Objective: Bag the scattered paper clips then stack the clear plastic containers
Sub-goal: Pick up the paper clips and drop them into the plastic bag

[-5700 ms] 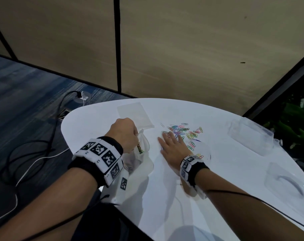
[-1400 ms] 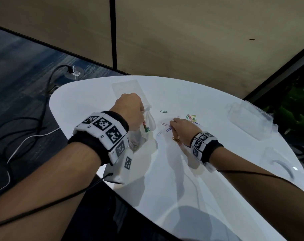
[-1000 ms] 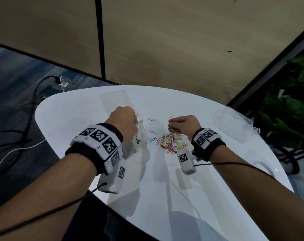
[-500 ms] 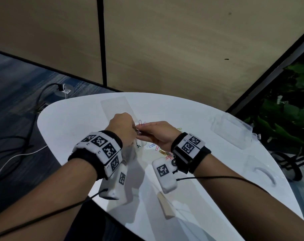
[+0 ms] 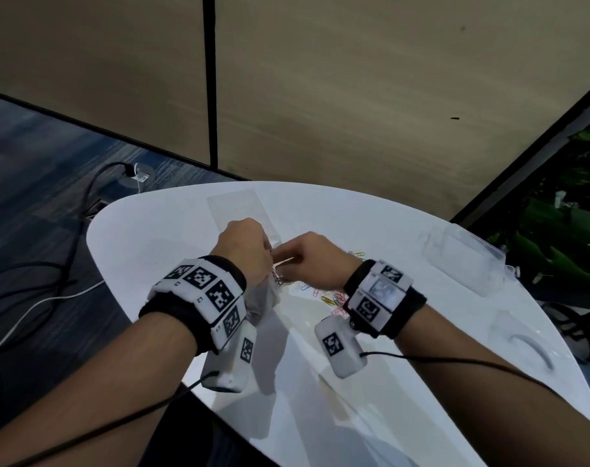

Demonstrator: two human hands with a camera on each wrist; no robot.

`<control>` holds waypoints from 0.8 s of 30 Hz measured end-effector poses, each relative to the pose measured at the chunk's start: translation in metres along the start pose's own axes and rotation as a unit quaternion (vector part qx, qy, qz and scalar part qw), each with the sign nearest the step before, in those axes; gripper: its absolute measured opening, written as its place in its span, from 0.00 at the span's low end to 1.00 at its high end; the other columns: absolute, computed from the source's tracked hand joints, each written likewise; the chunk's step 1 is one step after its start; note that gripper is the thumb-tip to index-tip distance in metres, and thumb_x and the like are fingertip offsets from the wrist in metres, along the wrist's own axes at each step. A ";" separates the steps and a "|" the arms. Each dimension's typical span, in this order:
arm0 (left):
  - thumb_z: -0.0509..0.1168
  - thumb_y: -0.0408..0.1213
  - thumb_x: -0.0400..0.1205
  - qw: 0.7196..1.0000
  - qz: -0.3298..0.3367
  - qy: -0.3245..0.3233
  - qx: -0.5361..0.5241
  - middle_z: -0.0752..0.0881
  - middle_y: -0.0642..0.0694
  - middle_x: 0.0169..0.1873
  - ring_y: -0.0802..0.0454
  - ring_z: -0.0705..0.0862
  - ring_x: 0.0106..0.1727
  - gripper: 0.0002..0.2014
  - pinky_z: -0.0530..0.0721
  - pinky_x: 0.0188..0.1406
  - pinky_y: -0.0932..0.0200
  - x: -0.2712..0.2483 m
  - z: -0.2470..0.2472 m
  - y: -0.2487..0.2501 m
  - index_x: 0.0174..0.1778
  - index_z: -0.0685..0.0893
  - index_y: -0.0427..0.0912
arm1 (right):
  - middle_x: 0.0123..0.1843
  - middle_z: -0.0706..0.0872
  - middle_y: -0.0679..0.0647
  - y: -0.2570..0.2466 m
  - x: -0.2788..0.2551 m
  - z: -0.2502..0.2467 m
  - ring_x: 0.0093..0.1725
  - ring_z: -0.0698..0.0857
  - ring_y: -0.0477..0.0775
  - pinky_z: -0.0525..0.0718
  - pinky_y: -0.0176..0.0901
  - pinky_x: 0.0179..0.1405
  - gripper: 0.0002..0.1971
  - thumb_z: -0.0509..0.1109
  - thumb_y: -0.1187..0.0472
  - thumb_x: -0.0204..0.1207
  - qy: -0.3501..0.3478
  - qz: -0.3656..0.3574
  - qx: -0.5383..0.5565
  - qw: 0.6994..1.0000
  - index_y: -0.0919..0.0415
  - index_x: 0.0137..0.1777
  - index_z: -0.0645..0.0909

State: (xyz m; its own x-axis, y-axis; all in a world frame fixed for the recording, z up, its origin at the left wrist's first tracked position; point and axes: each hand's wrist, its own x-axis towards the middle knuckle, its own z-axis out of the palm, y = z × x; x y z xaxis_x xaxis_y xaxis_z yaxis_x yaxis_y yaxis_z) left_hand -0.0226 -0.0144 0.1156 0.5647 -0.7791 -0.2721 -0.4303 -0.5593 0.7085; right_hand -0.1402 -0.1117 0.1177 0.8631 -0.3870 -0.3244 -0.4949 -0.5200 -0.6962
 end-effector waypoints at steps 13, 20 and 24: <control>0.65 0.28 0.83 0.999 0.003 -0.022 0.037 0.91 0.33 0.44 0.35 0.92 0.46 0.08 0.92 0.52 0.46 0.004 -0.005 -0.004 0.47 0.90 0.32 | 0.88 0.48 0.54 0.134 0.045 0.000 0.85 0.53 0.65 0.67 0.67 0.77 0.29 0.41 0.48 0.85 -0.045 0.077 -0.442 0.893 0.56 0.84 0.55; 0.64 0.26 0.82 0.998 0.001 -0.030 0.059 0.91 0.33 0.47 0.35 0.92 0.48 0.10 0.92 0.54 0.46 0.002 -0.002 0.003 0.53 0.90 0.31 | 0.69 0.77 0.68 0.176 0.001 -0.016 0.74 0.73 0.69 0.77 0.60 0.65 0.17 0.56 0.60 0.85 -0.005 0.106 -0.372 0.922 0.71 0.63 0.78; 0.63 0.26 0.82 0.997 0.006 -0.037 0.065 0.91 0.33 0.47 0.36 0.92 0.49 0.11 0.92 0.54 0.46 0.000 0.002 0.008 0.55 0.90 0.31 | 0.58 0.83 0.56 0.169 -0.013 -0.001 0.59 0.82 0.59 0.80 0.50 0.59 0.16 0.60 0.53 0.82 0.071 0.019 -0.371 0.926 0.60 0.62 0.81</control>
State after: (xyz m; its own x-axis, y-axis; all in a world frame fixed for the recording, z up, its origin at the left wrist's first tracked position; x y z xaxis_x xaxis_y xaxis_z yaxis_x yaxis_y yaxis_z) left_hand -0.0273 -0.0191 0.1200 0.5080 -0.8020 -0.3141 -0.5267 -0.5778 0.6235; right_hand -0.2352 -0.1958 0.0046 0.8478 -0.4842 -0.2164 -0.5028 -0.8636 -0.0372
